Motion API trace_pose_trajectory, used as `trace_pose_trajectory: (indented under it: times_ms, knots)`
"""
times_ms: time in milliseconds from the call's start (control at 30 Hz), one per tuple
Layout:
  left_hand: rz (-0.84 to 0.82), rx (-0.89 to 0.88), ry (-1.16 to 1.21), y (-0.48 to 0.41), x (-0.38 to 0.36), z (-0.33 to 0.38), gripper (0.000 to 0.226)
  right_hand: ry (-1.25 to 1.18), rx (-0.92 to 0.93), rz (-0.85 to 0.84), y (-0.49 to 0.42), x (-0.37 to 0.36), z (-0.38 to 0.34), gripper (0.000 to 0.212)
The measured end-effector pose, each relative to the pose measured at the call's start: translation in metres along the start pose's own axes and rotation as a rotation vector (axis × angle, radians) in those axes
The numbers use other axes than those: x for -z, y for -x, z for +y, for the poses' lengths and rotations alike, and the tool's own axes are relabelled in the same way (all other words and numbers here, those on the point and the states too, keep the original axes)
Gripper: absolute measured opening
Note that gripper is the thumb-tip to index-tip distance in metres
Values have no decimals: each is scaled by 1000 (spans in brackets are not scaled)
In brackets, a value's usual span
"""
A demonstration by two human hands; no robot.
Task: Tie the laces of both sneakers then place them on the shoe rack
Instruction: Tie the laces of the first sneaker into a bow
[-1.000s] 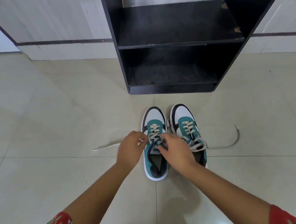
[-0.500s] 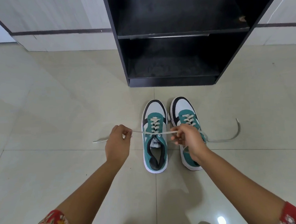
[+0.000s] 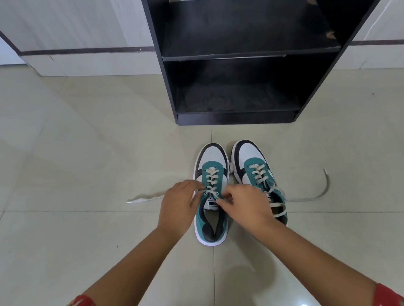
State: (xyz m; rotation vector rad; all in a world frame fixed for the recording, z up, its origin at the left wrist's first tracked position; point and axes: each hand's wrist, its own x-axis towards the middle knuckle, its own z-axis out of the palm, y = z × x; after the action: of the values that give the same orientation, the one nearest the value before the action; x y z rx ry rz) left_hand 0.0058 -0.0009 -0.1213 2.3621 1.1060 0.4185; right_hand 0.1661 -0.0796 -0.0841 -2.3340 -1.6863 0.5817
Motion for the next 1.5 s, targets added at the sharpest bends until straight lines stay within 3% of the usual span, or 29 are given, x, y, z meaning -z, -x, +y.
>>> trace_pose_trajectory:
  times_ms: [333, 500, 667, 767, 933, 1100, 1233, 1333, 1433, 1500]
  knots:
    - [-49, 113, -40, 1, 0, -5, 21, -178, -31, -46, 2, -4, 15, 17]
    - [-141, 198, 23, 0, 4, -10, 25, -208, -30, -185, -3, 4, 17, 23]
    - [-78, 550, 709, -5, 20, 8, 34, -808, -135, -146, -4, 10, 5, 28]
    - [-109, 636, 930, -9, 23, 27, 35, -1075, -185, -142, -5, 11, -5, 34]
    - [-125, 562, 1031, -17, 31, 38, 30, -1230, -220, -147, -9, 7, -7, 19]
    - [-137, 439, 964, -17, 31, 39, 27, -1349, -213, -132, -7, 5, -9, 28]
    - [-160, 366, 885, -19, 32, 40, 33, -1325, -150, -137, -10, 2, -8, 29]
    - [-230, 310, 868, -20, 31, 39, 25, -1278, -128, -132, -14, -2, -9, 19]
    - [-289, 349, 978, -22, 33, 41, 15, -1287, -147, -124, -18, -4, -10, 18]
    - [-319, 412, 1038, -22, 32, 38, 28, -1290, -121, -150, -19, -3, -10, 19]
